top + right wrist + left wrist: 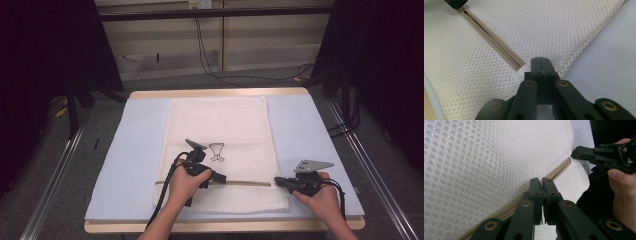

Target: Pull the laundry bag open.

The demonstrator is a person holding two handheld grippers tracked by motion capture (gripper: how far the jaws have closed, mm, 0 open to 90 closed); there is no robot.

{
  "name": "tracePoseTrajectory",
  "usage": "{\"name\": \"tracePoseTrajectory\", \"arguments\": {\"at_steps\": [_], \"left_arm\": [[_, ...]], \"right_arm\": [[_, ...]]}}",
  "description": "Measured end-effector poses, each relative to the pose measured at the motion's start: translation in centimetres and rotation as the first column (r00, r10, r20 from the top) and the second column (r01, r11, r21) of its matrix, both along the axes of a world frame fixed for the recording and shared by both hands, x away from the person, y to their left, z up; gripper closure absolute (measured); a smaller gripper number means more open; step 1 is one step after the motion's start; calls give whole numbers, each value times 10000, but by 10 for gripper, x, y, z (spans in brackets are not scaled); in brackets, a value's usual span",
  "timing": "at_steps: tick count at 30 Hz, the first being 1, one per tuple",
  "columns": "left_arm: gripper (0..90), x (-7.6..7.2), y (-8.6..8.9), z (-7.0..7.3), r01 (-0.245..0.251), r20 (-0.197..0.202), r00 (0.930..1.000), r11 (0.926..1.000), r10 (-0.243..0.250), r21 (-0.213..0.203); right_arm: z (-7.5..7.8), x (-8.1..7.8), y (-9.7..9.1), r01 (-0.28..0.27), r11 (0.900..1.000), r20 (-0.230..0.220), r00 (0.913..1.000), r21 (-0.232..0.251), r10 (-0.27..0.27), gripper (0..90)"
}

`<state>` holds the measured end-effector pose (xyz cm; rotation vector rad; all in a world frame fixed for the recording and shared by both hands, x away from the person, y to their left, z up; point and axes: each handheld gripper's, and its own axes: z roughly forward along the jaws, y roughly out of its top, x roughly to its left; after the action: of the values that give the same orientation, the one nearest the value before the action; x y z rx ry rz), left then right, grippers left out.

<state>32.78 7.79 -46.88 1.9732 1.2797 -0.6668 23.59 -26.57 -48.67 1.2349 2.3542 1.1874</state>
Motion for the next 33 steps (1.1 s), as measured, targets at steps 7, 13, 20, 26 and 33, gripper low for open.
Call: {"name": "tracePoseTrajectory", "arguments": {"at_steps": [7,13,20,26,33], "left_arm": [[874,1,4,1,-61,-251,9997,9999,57,-156],[874,1,6,0,-54,-113,9999,9999,53,-98],[875,1,9,0,-68,-152,9999,9999,67,-83],[875,1,15,2,-129,-221,9997,9999,129,-36],[874,1,21,2,-166,-136,9998,9999,166,36]], "right_arm": [[0,0,0,-7,10000,-8,10000,12,7,900],[0,0,0,-23,10000,18,10000,-17,23,900],[0,0,0,-13,10000,1,10000,-6,13,900],[0,0,0,-33,10000,12,10000,-7,33,900],[0,0,0,-28,10000,14,10000,-10,28,900]]}}
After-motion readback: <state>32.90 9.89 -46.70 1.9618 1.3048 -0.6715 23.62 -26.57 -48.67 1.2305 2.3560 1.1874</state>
